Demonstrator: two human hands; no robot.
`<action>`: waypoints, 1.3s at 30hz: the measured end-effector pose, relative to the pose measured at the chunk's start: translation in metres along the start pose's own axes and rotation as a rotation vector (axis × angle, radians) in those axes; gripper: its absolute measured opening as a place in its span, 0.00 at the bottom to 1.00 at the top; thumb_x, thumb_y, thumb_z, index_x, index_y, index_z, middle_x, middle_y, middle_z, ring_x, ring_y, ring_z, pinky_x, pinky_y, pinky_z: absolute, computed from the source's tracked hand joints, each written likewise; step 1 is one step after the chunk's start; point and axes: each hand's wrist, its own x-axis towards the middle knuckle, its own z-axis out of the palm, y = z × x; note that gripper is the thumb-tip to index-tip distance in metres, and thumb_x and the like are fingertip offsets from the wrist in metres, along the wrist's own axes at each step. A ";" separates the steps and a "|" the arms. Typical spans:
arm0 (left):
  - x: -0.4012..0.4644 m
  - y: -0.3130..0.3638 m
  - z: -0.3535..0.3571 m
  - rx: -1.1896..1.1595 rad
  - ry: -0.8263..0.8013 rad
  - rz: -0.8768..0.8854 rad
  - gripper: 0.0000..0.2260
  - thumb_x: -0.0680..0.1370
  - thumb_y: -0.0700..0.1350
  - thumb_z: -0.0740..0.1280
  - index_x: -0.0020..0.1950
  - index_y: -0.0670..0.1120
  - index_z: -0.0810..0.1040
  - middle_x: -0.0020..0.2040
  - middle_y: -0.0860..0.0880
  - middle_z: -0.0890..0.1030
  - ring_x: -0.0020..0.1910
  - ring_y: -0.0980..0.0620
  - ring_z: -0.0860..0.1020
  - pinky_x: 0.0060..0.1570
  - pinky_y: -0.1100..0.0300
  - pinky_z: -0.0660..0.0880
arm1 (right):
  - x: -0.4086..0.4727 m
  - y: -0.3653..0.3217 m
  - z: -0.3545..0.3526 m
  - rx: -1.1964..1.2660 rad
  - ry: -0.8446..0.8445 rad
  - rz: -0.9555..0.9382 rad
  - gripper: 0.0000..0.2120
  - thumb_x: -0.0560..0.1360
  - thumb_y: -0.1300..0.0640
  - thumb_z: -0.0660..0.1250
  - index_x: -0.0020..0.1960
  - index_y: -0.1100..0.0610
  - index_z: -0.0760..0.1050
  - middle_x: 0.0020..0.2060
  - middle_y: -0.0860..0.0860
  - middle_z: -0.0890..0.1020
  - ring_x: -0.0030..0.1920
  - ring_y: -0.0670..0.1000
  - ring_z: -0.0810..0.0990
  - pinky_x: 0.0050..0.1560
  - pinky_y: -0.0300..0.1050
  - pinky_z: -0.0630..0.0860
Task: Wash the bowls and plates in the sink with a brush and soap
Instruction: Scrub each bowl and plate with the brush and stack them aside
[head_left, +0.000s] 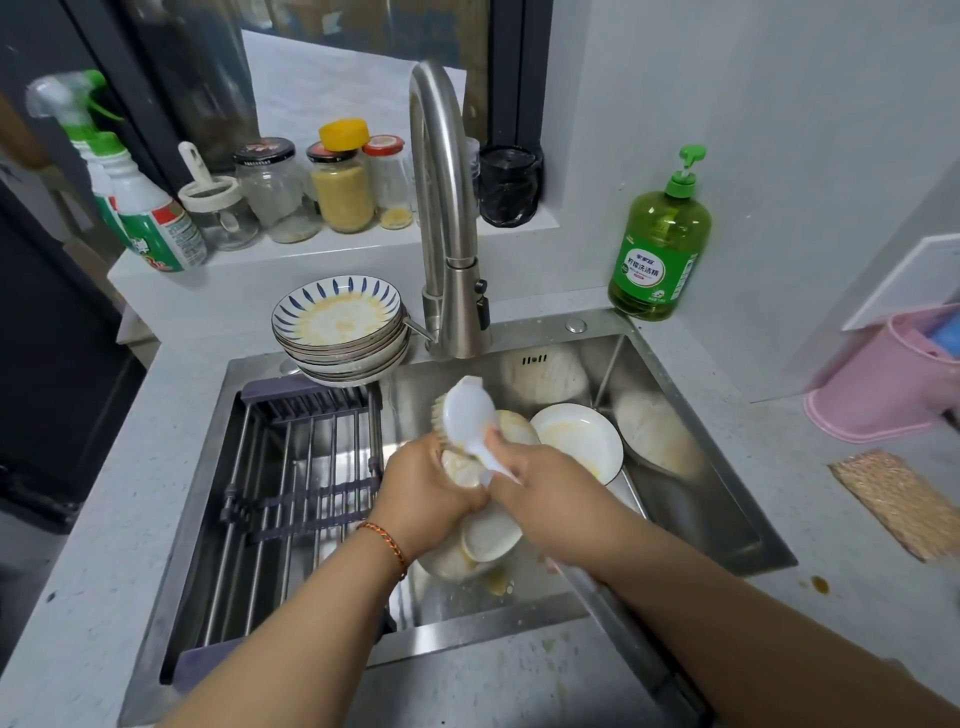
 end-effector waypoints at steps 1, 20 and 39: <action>-0.001 0.000 -0.001 0.006 0.011 0.007 0.10 0.60 0.42 0.77 0.37 0.49 0.79 0.35 0.52 0.83 0.36 0.54 0.80 0.36 0.59 0.76 | 0.004 0.006 -0.006 0.007 0.030 0.037 0.24 0.80 0.52 0.56 0.75 0.45 0.59 0.47 0.47 0.78 0.32 0.45 0.76 0.34 0.43 0.74; -0.005 0.002 -0.020 -0.094 0.120 0.027 0.14 0.60 0.40 0.80 0.40 0.46 0.79 0.38 0.52 0.82 0.36 0.57 0.78 0.34 0.68 0.74 | 0.006 0.028 -0.030 0.126 0.007 0.304 0.15 0.80 0.57 0.58 0.63 0.62 0.73 0.29 0.52 0.71 0.22 0.47 0.70 0.22 0.39 0.68; -0.004 -0.016 -0.013 -0.477 0.251 -0.172 0.15 0.64 0.34 0.79 0.45 0.46 0.79 0.42 0.47 0.84 0.41 0.47 0.82 0.42 0.54 0.79 | 0.012 0.051 0.002 0.629 0.109 0.409 0.11 0.78 0.54 0.65 0.55 0.60 0.76 0.28 0.53 0.75 0.17 0.51 0.68 0.21 0.37 0.68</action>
